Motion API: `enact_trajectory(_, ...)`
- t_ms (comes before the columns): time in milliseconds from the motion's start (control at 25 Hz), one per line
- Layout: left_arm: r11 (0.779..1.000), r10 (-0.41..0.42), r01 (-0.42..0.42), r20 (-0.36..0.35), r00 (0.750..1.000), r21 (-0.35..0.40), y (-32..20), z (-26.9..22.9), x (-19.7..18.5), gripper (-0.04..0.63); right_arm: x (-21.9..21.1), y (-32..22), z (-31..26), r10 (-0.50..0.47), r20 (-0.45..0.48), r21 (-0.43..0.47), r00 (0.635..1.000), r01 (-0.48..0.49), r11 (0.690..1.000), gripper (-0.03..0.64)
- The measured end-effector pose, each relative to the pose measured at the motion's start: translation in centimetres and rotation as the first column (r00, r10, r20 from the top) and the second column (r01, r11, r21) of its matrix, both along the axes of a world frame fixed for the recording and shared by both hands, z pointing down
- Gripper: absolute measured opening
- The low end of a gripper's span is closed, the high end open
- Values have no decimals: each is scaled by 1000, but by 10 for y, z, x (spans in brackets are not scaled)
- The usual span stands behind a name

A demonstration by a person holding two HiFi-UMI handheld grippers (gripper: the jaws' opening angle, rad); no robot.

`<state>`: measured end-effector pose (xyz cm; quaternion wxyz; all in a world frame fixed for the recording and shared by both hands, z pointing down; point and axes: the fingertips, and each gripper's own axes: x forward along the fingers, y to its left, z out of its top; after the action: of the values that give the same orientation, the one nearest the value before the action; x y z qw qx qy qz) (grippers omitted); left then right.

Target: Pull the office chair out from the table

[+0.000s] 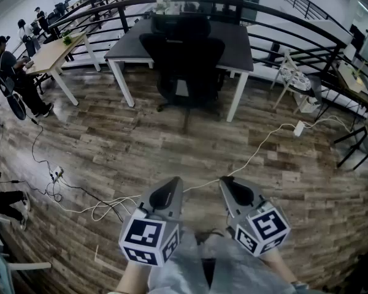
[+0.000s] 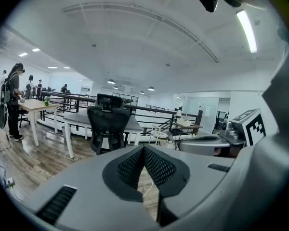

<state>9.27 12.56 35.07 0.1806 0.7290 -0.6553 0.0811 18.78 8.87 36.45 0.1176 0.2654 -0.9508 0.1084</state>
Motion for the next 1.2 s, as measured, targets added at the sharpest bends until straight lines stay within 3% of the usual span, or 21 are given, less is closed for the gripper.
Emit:
enact_trajectory(360,1000,9,-9,-5,1000,3,6,0,-8,11,-9,7,0,5,-31,34,1000,-4,999,3)
enact_trajectory(800,1000,-5,5,-3,1000,18,28,-1,-42,11,-22,14,1,83,-10,43,996,-83,996,3)
enact_trajectory(1200,998,-67,68,-42,997,8,55,11,-79,11,-38,25,12,93,-53,69,994,-90,994,5)
